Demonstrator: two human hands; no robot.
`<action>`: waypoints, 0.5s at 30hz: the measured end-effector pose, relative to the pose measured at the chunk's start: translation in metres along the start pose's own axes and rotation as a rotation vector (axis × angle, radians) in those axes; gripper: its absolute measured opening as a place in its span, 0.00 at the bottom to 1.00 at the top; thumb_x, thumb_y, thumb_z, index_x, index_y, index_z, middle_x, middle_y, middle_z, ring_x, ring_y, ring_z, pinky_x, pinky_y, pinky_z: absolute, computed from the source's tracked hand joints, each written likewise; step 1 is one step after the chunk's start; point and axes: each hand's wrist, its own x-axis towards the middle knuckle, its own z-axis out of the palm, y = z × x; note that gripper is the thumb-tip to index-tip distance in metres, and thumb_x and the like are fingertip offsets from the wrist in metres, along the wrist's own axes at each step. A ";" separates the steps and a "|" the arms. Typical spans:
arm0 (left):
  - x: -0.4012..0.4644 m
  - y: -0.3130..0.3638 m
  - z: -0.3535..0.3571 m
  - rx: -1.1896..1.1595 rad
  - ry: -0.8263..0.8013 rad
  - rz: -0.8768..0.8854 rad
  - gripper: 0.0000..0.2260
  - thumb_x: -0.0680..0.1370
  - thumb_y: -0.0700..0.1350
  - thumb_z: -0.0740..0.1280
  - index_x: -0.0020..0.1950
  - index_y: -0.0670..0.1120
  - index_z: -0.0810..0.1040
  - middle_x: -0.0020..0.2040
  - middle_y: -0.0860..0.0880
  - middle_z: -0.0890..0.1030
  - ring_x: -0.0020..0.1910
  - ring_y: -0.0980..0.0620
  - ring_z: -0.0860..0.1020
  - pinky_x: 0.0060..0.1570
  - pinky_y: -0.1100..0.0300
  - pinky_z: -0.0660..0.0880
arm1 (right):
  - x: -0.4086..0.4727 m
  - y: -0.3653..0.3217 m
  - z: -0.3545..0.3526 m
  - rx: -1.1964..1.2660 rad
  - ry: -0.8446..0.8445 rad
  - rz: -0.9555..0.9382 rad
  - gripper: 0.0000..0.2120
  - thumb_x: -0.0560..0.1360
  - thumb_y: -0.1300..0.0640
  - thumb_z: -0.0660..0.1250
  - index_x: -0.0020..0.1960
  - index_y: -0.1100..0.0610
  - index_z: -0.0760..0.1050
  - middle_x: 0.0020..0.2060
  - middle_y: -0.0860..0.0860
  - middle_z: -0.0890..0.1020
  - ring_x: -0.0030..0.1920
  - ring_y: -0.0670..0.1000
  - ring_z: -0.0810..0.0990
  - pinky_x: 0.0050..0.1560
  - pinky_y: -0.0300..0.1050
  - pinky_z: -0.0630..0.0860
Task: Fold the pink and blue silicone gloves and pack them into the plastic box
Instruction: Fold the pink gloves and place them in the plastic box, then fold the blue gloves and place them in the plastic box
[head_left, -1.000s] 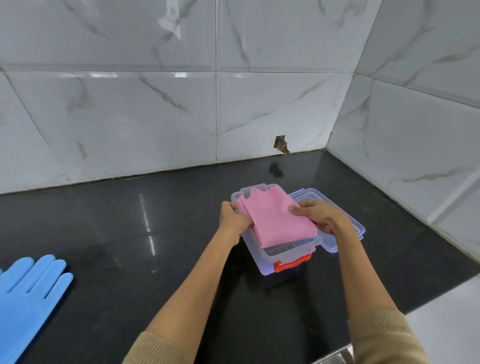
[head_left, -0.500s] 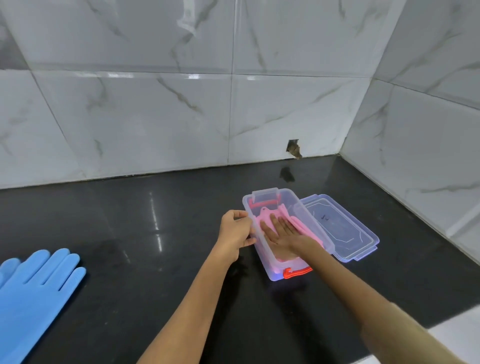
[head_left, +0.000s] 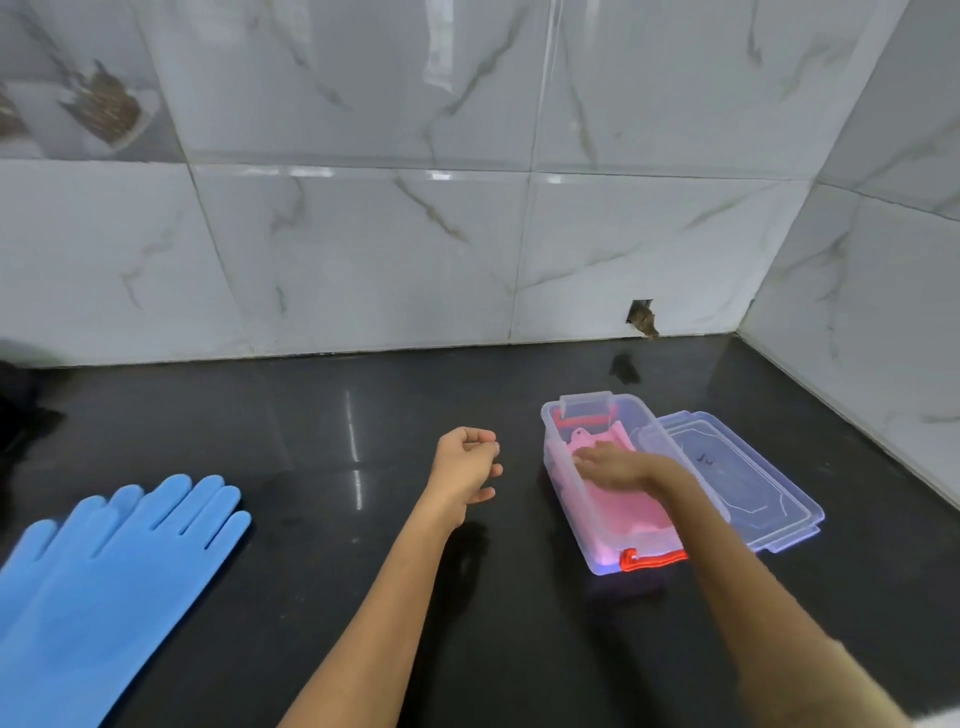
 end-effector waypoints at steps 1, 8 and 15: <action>0.001 -0.002 -0.008 0.042 0.030 0.040 0.06 0.79 0.40 0.62 0.52 0.49 0.76 0.51 0.50 0.78 0.43 0.54 0.78 0.39 0.60 0.75 | 0.000 -0.011 -0.002 0.011 0.140 -0.001 0.22 0.82 0.55 0.44 0.73 0.60 0.60 0.73 0.60 0.62 0.73 0.61 0.59 0.73 0.56 0.54; 0.005 -0.031 -0.071 0.723 0.454 0.359 0.14 0.79 0.43 0.60 0.65 0.48 0.73 0.64 0.51 0.76 0.64 0.51 0.73 0.68 0.46 0.61 | 0.018 -0.120 0.046 0.108 0.656 -0.021 0.26 0.80 0.55 0.51 0.76 0.61 0.52 0.76 0.58 0.54 0.76 0.57 0.50 0.74 0.56 0.45; -0.009 -0.071 -0.149 1.057 0.669 0.125 0.23 0.82 0.46 0.55 0.76 0.43 0.56 0.78 0.48 0.56 0.78 0.48 0.48 0.74 0.42 0.47 | 0.025 -0.203 0.094 0.211 0.482 -0.242 0.26 0.81 0.55 0.50 0.77 0.60 0.50 0.77 0.53 0.53 0.77 0.54 0.47 0.75 0.54 0.42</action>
